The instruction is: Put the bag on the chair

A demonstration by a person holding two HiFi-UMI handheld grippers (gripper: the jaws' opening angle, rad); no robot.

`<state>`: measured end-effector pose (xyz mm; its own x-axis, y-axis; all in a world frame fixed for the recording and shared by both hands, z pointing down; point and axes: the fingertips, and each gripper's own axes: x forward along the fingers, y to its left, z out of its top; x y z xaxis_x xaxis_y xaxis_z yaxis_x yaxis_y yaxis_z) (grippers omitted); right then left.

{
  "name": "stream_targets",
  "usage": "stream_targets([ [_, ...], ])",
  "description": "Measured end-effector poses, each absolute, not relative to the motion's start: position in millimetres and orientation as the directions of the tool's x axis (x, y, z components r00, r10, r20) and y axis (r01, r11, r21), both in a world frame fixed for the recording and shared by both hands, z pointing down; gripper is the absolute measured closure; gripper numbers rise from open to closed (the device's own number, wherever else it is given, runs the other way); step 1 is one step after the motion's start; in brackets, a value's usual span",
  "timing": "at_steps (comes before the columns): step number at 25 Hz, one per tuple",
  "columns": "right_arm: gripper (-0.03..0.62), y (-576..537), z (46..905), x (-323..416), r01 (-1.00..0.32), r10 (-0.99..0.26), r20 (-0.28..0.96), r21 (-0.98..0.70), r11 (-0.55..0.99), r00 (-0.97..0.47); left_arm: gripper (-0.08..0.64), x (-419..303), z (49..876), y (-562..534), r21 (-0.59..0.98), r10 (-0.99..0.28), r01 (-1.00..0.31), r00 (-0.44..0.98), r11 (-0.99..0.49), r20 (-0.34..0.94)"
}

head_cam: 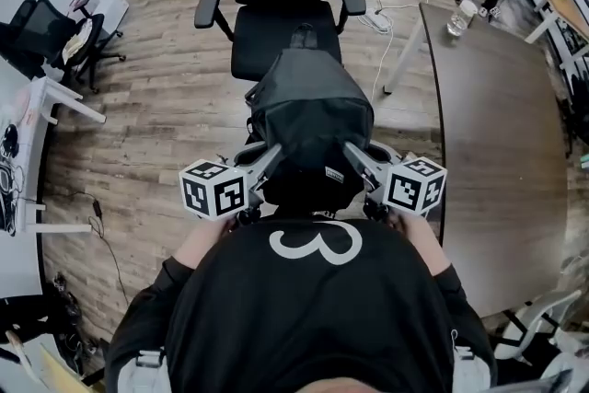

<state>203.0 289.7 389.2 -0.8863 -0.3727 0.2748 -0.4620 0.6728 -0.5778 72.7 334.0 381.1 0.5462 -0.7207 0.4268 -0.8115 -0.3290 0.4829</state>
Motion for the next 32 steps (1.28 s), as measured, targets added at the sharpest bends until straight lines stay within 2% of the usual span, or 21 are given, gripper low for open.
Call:
stream_targets([
  [32, 0.534, 11, 401, 51, -0.54, -0.428, 0.335, -0.601, 0.589, -0.839, 0.515, -84, 396, 44, 0.519, -0.656, -0.778, 0.603, -0.356, 0.454],
])
